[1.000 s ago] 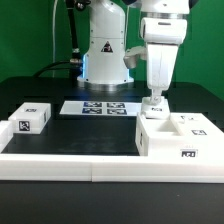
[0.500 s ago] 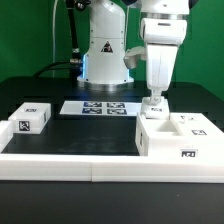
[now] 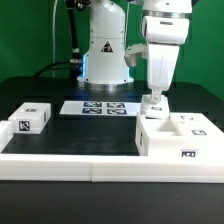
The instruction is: Assemble cabinet
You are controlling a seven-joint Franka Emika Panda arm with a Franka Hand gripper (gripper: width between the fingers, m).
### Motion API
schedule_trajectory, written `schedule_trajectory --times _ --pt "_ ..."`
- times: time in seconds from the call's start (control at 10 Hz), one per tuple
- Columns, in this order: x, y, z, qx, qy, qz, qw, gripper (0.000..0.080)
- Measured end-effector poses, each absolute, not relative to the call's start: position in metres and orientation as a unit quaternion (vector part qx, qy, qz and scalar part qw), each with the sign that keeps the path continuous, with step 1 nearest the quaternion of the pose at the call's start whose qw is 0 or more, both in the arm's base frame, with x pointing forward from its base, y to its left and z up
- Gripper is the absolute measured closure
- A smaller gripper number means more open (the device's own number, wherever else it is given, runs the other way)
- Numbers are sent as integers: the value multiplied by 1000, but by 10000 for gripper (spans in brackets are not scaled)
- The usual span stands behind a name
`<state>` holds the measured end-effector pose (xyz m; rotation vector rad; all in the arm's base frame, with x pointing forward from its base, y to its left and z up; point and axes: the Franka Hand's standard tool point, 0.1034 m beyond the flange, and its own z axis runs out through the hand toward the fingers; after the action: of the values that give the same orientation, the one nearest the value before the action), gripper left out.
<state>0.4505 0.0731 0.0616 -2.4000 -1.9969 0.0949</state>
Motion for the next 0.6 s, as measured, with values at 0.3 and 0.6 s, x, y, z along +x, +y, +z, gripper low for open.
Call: schedule_trajectory --times 0.3,0.6 --pt "451 75 65 -772 -635 29 6 731" --pt "452 76 71 -772 -635 24 2 731"
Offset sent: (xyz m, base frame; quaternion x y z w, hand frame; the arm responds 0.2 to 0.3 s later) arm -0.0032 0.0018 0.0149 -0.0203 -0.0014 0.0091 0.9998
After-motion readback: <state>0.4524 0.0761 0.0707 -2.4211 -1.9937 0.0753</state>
